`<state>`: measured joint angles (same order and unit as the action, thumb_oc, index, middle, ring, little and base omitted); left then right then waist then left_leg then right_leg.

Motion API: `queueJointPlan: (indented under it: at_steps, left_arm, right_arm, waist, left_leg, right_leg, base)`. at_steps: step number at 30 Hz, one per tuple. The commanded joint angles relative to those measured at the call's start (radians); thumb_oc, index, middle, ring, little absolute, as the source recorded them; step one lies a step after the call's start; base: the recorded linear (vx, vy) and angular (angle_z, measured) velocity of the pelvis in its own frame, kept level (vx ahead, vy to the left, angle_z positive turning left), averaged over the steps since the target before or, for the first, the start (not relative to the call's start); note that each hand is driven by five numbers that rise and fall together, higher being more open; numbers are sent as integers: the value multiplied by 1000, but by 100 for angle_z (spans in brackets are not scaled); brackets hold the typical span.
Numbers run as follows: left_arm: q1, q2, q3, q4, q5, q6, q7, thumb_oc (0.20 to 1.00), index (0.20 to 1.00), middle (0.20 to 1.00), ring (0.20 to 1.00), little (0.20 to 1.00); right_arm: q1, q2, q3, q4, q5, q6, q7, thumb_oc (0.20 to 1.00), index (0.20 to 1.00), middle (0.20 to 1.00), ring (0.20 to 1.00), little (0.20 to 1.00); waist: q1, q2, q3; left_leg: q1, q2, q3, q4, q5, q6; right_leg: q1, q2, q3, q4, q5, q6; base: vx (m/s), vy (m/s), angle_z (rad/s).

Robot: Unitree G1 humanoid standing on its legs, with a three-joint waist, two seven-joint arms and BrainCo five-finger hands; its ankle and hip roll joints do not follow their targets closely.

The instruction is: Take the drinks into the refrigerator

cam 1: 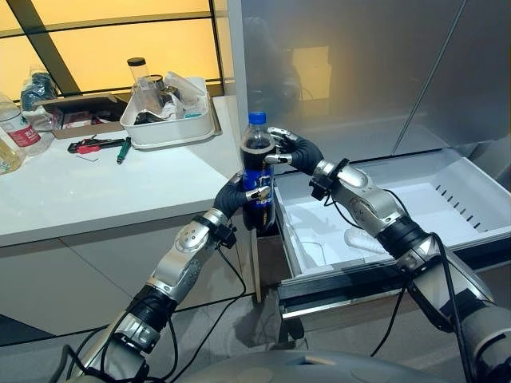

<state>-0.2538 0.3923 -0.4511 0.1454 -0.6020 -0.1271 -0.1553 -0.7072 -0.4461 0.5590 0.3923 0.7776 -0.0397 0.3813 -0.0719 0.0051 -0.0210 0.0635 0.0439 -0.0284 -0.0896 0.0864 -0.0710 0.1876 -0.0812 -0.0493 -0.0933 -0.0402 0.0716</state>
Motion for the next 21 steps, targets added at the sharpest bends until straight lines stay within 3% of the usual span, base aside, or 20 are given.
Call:
queueJointPlan:
  at_steps: [1,15,16,17,21]
  left_arm:
    - [-255,-50,-31,-71,1,-126,-62,200,200,200,200,200]
    - [-252,-59,-26,-54,7,-125,-50,200,200,200,200,200]
    - [-252,-59,-26,-54,7,-125,-50,247,247,247,247,247]
    - [-248,-61,-22,-50,18,-127,-40,1000,1000,1000,1000,1000]
    - [-212,-78,-2,-57,25,-131,-19,1000,1000,1000,1000,1000]
  right_arm:
    - [-94,83,33,17,-19,-32,3,200,200,200,200,200]
    - [-72,94,9,30,-33,-39,-15,200,200,200,200,200]
    - [-72,94,9,30,-33,-39,-15,200,200,200,200,200]
    - [-69,96,2,29,-35,-43,-23,200,200,200,200,200]
    - [-54,106,-27,29,-39,-58,-49,200,200,200,200,200]
  waist:
    - [45,-21,-34]
    - [46,-24,-33]
    - [46,-24,-33]
    - [46,-24,-32]
    - [49,-24,-31]
  left_leg:
    - [98,-50,18,2,-169,65]
    - [92,-49,18,2,-163,64]
    - [92,-49,18,2,-163,64]
    - [90,-49,19,2,-163,64]
    - [89,-50,21,2,-163,66]
  right_leg:
    - [-27,4,-8,13,19,12]
    - [-34,5,-7,11,26,13]
    - [-34,5,-7,11,26,13]
    - [-35,5,-6,10,27,12]
    - [-36,5,-8,10,28,12]
  base:
    - [0,0,0]
    - [-2,0,0]
    - [-33,1,0]
    - [0,0,0]
    - [0,0,0]
